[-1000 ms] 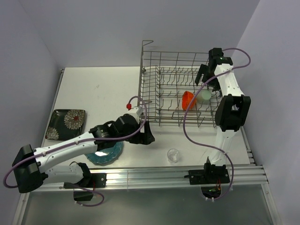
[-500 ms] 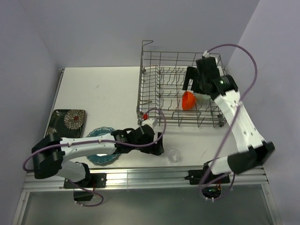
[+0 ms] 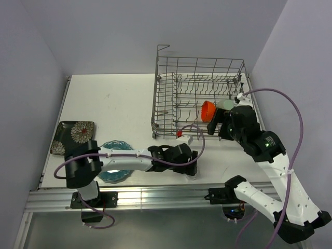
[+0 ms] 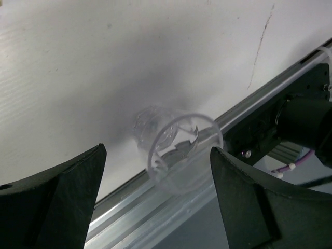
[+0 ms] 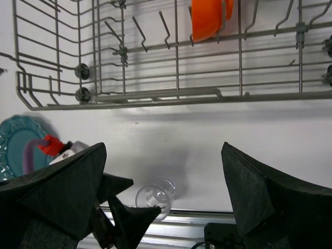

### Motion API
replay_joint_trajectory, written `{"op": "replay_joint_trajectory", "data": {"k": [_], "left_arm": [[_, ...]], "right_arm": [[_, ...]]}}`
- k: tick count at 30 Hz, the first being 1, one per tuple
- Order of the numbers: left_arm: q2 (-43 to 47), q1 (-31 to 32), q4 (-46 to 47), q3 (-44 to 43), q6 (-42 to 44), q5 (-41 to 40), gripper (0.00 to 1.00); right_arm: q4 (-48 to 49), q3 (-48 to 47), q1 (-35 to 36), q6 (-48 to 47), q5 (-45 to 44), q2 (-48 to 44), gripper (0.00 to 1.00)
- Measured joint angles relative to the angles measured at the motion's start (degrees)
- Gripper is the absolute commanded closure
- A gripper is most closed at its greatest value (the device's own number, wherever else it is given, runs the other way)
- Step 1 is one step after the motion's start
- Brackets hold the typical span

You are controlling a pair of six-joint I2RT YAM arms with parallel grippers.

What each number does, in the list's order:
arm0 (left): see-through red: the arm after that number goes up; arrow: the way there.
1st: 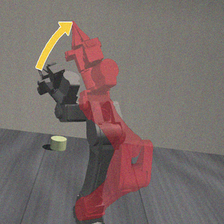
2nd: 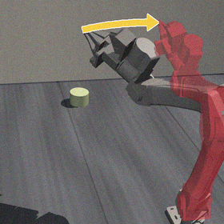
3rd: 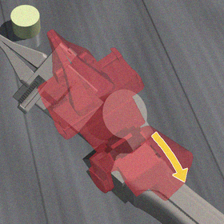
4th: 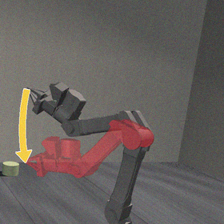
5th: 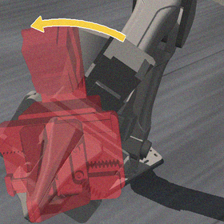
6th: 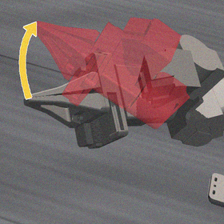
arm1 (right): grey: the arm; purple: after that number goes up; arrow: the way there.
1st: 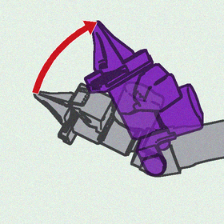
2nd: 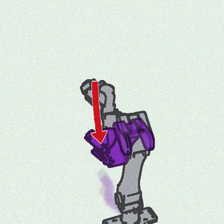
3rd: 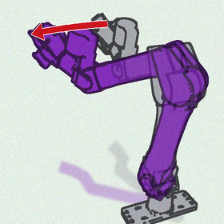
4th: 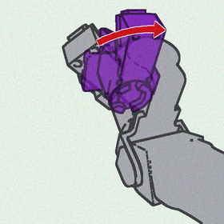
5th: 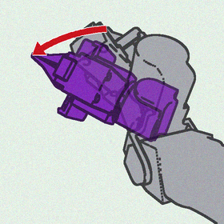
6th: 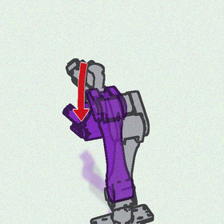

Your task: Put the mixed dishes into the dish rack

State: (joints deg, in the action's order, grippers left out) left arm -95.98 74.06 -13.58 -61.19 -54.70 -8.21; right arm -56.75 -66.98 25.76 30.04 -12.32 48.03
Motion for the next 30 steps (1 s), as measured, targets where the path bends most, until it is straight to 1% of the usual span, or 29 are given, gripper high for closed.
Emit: {"op": "replay_joint_trajectory", "data": {"k": [1,4,5,7,11,12,13,14,15,21,24,26,28,30], "left_arm": [[-1.22,0.09,-0.07,-0.94,-0.28,-0.28,0.16],[-4.94,0.15,-0.85,-3.63,-0.9,-1.05,0.28],[-6.21,0.15,-1.4,-4.55,-1.11,-1.31,0.35],[-8.24,0.15,-2.38,-5.99,-1.84,-1.84,0.43],[-10.82,0.17,-3.74,-7.32,-2.58,-2.14,0.63],[-11.17,0.17,-4.0,-7.32,-2.86,-2.12,0.74],[-11.52,0.17,-4.22,-7.32,-3.23,-2.05,0.81],[-11.72,0.17,-4.31,-7.32,-3.52,-2.1,0.94],[-11.78,0.17,-4.31,-7.54,-3.5,-1.95,1.0],[-11.34,0.42,-6.05,-8.26,-3.39,-2.12,1.0],[-7.91,0.55,-8.55,-8.11,-2.8,-2.08,1.0],[-2.69,0.57,-8.94,-7.32,-1.88,-1.77,1.0],[4.46,0.55,-8.46,-6.4,-0.7,-0.7,1.0],[13.42,0.24,-6.4,-5.33,1.07,1.46,1.0]], "right_arm": [[-0.26,0.96,0.0,0.15,0.11,-0.9,0.0],[-1.51,2.54,0.0,0.17,0.35,-2.95,0.0],[-1.97,2.64,0.0,0.15,0.35,-3.54,0.0],[-2.67,2.64,0.0,0.11,0.31,-4.72,0.0],[-3.87,2.64,0.0,-0.31,-0.48,-7.13,0.0],[-4.22,2.64,0.0,-0.33,-0.61,-7.89,0.0],[-4.55,2.64,0.0,-0.37,-0.61,-8.66,0.0],[-4.81,2.64,0.0,-0.5,-0.55,-9.35,0.0],[-5.05,2.67,0.0,-0.55,-0.5,-9.97,0.0],[-5.79,3.67,0.0,-0.94,-0.28,-11.91,0.0],[-5.84,3.67,0.0,-1.18,1.57,-11.78,0.0],[-5.42,3.69,0.0,-1.4,4.39,-11.61,0.0],[-4.33,3.87,0.0,-1.6,7.91,-11.3,0.0],[-2.45,4.57,0.0,-1.68,12.55,-10.93,0.0]]}}
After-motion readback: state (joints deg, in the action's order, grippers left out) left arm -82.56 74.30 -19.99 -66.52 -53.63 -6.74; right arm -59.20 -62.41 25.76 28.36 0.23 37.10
